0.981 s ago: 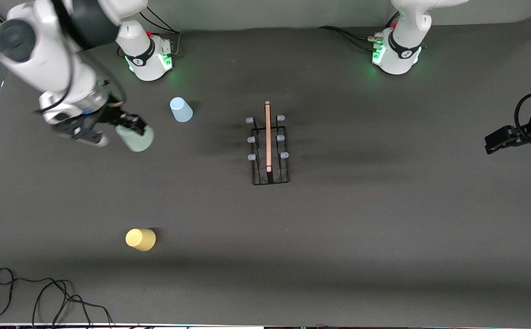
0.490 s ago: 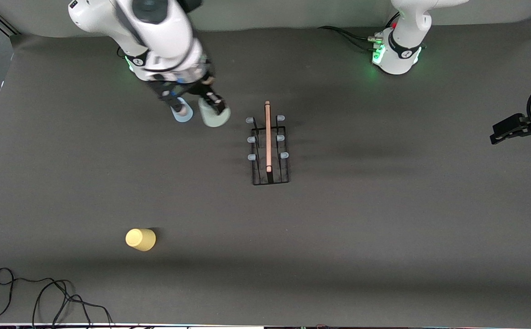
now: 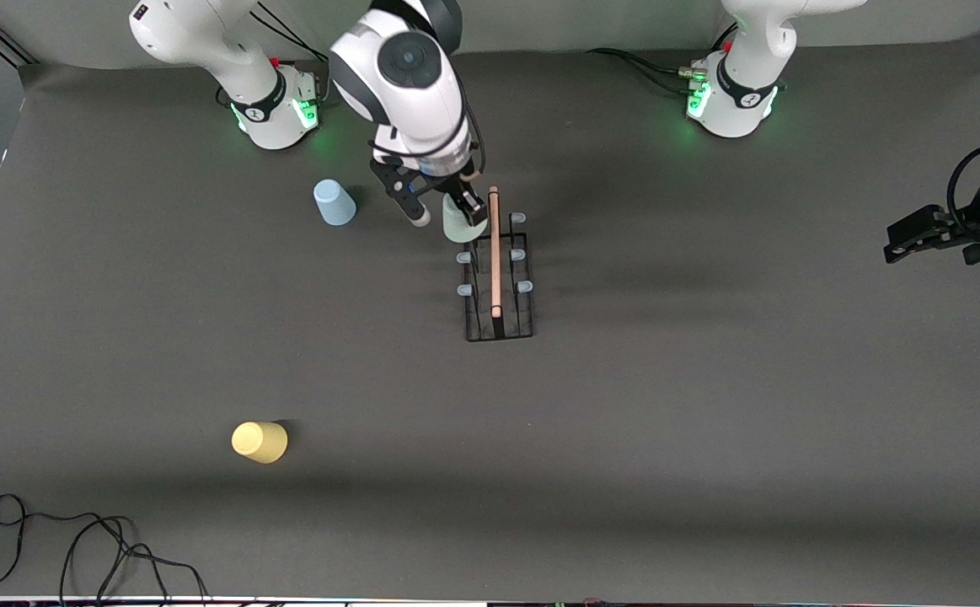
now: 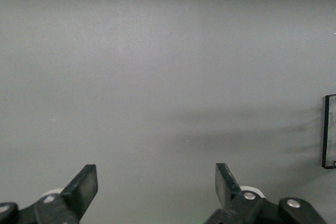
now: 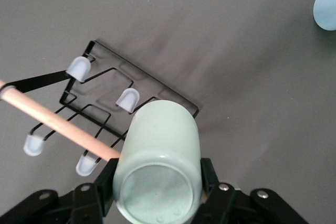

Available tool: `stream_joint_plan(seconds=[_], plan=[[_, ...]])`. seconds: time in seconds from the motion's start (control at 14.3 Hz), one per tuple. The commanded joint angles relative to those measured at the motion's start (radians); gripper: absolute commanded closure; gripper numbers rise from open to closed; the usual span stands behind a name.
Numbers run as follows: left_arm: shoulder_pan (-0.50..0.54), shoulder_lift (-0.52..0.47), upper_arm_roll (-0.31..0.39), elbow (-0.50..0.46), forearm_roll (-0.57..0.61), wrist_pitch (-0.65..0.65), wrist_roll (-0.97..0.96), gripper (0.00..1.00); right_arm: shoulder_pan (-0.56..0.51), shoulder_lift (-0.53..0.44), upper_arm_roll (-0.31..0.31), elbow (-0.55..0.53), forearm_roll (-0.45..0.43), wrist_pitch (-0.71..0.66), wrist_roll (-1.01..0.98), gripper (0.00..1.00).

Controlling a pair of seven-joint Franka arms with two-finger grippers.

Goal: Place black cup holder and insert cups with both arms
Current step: 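Lift the pale green cup with the right gripper toward the holder, then lower the green cup into a holder slot and open the right gripper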

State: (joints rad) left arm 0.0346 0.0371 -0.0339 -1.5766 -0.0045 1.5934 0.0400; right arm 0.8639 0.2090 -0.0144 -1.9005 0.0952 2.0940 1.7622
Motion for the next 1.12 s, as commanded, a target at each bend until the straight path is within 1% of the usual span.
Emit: stream_joint_plan(seconds=[0.0, 0.14, 0.35, 0.49, 0.56, 0.63, 0.7, 0.77, 0.84, 0.91, 1.05], plan=[[-0.009, -0.032, 0.009, -0.026, 0.021, 0.000, 0.014, 0.00, 0.029, -0.003, -0.013, -0.047, 0.012, 0.050, 0.026, 0.94], [-0.004, -0.037, 0.012, -0.025, 0.021, 0.002, 0.015, 0.00, 0.030, -0.005, -0.013, -0.090, 0.012, 0.093, 0.028, 0.94], [-0.007, -0.040, 0.011, -0.025, 0.021, 0.000, 0.015, 0.00, 0.044, -0.002, -0.013, -0.166, 0.012, 0.197, 0.031, 0.94], [-0.007, -0.042, 0.011, -0.022, 0.021, -0.001, 0.011, 0.00, 0.052, 0.010, -0.013, -0.173, 0.012, 0.221, 0.043, 0.94], [-0.008, -0.045, 0.011, -0.023, 0.021, -0.003, 0.011, 0.00, 0.050, 0.010, -0.015, -0.173, 0.012, 0.221, 0.045, 0.74], [-0.007, -0.046, 0.009, -0.022, 0.021, -0.004, 0.015, 0.00, 0.043, 0.010, -0.019, -0.172, 0.012, 0.221, 0.043, 0.13], [-0.007, -0.046, 0.009, -0.022, 0.021, -0.004, 0.017, 0.00, 0.040, 0.007, -0.022, -0.167, 0.012, 0.216, 0.042, 0.00], [-0.010, -0.046, 0.009, -0.022, 0.021, -0.004, 0.017, 0.00, 0.038, -0.003, -0.024, -0.158, 0.014, 0.206, 0.039, 0.00], [-0.015, -0.045, 0.009, -0.022, 0.023, -0.003, 0.017, 0.00, 0.035, -0.014, -0.036, -0.129, 0.014, 0.164, 0.037, 0.00], [-0.015, -0.045, 0.009, -0.022, 0.023, -0.003, 0.017, 0.00, 0.037, -0.020, -0.056, -0.077, 0.014, 0.087, 0.033, 0.00], [-0.016, -0.046, 0.008, -0.022, 0.024, -0.003, 0.018, 0.00, 0.026, -0.019, -0.076, 0.048, 0.014, -0.065, 0.023, 0.00]])
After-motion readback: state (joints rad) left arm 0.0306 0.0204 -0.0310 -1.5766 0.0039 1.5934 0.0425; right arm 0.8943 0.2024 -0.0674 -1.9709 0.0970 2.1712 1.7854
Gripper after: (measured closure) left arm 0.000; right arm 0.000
